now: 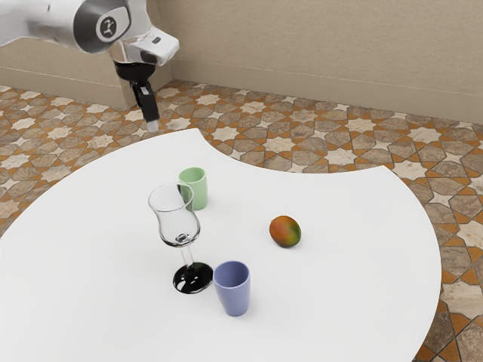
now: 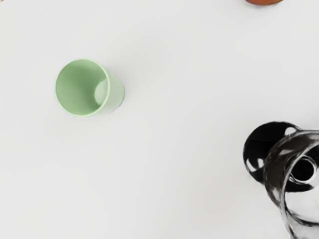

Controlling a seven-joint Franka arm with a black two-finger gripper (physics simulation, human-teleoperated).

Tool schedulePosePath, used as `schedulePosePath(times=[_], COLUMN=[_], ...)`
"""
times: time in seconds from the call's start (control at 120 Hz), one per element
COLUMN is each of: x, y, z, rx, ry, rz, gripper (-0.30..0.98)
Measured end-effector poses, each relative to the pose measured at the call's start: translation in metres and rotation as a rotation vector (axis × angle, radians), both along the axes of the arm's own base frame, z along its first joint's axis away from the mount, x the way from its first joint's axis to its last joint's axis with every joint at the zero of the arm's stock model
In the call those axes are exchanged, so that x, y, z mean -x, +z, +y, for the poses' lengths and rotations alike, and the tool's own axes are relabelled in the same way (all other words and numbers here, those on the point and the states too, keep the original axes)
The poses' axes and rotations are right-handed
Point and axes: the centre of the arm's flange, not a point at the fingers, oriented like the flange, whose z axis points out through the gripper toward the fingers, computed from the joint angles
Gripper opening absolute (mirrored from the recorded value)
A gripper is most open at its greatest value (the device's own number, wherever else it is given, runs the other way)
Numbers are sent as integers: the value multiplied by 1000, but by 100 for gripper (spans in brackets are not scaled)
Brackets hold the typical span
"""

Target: Place the right cup onto the left cup

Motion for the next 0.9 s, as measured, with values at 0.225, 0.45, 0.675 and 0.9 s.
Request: schedulePosePath(times=[0.225,0.45,0.675,0.9], x=[-1,-1,-12,1], y=[-36,-93,-137,-183], z=[-40,-97,-189,-228], rx=[9,2,-14,-18], ry=[-142,-273,-435,-499], rz=[85,152,155,198], gripper=[69,69,69,69])
